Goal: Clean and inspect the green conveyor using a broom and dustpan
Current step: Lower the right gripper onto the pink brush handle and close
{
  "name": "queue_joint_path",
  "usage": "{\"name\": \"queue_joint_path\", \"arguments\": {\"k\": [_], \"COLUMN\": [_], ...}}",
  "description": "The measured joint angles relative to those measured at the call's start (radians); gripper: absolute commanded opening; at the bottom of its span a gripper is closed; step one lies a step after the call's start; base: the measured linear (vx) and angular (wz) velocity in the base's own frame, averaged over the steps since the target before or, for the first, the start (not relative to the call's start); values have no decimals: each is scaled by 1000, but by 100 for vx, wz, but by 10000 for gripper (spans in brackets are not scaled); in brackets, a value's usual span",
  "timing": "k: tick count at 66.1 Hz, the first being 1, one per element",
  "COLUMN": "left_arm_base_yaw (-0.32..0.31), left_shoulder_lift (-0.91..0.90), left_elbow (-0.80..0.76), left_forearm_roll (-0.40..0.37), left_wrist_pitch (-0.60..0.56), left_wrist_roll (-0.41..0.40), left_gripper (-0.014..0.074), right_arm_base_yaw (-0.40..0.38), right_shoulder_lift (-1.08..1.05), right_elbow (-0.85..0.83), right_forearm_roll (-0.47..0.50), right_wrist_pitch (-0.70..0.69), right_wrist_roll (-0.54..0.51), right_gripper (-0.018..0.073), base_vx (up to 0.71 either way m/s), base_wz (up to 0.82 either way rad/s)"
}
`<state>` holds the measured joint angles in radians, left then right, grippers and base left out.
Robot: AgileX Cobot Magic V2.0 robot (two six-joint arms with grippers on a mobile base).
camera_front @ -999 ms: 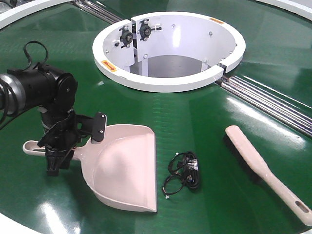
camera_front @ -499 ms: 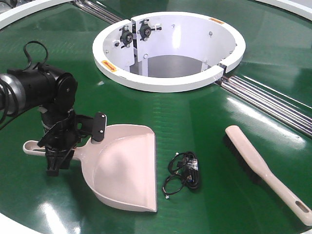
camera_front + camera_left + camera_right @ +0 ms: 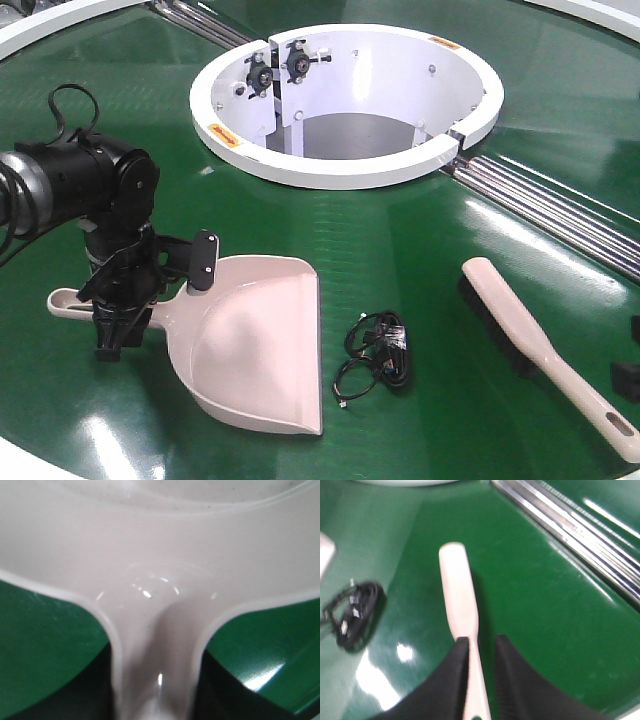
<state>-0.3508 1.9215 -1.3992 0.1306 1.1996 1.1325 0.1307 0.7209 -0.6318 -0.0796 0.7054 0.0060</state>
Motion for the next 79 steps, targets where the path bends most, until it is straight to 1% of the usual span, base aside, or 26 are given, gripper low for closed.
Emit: {"name": "queue_joint_path", "arguments": {"k": [5,11,16,21,36,48,54,60,66,79], "left_arm_base_yaw": [0,0,0,0,0,0,0,0,0,0], "left_shoulder_lift": [0,0,0,0,0,0,0,0,0,0], "left_elbow": [0,0,0,0,0,0,0,0,0,0], "left_forearm_roll": [0,0,0,0,0,0,0,0,0,0], "left_wrist_pitch": [0,0,0,0,0,0,0,0,1,1], "left_wrist_roll": [0,0,0,0,0,0,0,0,0,0], "left_gripper": [-7,-7,-7,-7,-7,-7,-7,-7,-7,-7], "right_arm_base_yaw": [40,67,73,74,74,74,74,74,74,74], "right_shoulder_lift": [46,103,157,216,398,568,650,719,775,871], "right_elbow": [-14,-32,-50,-73,-176,-282,-327,-360,-382,-389], "right_forearm_roll": [-47,-89,-110,-120,-120,-116,-81,-31,-5,2], "right_wrist_pitch": [33,49,64,83,148,270,321,339,352,362], "right_wrist_roll": [12,38,52,56,52,19,-6,-55,-96,-106], "right_gripper": [407,512,568,594,594,591,580,568,552,501], "base_vx": [0,0,0,0,0,0,0,0,0,0], "base_wz": [0,0,0,0,0,0,0,0,0,0]}}
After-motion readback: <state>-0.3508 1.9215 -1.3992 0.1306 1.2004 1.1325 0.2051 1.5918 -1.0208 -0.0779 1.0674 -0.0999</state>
